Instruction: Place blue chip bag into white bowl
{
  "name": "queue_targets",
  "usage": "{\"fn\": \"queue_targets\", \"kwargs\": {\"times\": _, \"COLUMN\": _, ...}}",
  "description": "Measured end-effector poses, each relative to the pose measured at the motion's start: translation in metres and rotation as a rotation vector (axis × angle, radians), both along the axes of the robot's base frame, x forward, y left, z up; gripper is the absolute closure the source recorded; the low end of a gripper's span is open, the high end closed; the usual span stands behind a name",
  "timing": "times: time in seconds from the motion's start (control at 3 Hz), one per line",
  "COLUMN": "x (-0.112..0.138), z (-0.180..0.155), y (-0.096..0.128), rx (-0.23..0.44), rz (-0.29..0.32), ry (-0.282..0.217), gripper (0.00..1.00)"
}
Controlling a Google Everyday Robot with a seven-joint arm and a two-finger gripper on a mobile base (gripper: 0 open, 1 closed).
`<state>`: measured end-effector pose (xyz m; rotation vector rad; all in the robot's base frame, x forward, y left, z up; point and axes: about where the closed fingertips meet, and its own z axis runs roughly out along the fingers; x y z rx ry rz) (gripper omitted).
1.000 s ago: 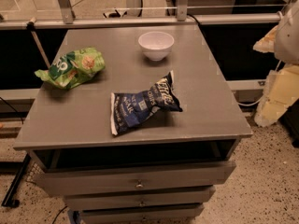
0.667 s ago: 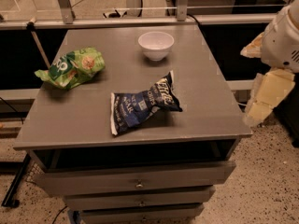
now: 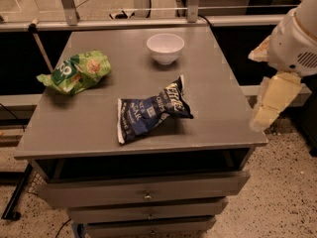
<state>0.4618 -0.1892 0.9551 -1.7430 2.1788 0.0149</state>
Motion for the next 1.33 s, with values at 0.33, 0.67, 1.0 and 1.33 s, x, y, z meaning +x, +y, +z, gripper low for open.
{"fn": "queue_targets", "kwargs": {"times": 0.33, "x": 0.012, "z": -0.011, "y": 0.018, "rx": 0.005, "rz": 0.022, "ry": 0.010, "gripper": 0.00}}
{"fn": "queue_targets", "kwargs": {"times": 0.67, "x": 0.029, "z": -0.029, "y": 0.055, "rx": 0.019, "rz": 0.046, "ry": 0.027, "gripper": 0.00}}
{"fn": "queue_targets", "kwargs": {"times": 1.0, "x": 0.043, "z": -0.050, "y": 0.075, "rx": 0.018, "rz": 0.039, "ry": 0.045, "gripper": 0.00}}
{"fn": "queue_targets", "kwargs": {"times": 1.33, "x": 0.053, "z": -0.066, "y": 0.082, "rx": 0.058, "rz": 0.000, "ry": 0.045, "gripper": 0.00}}
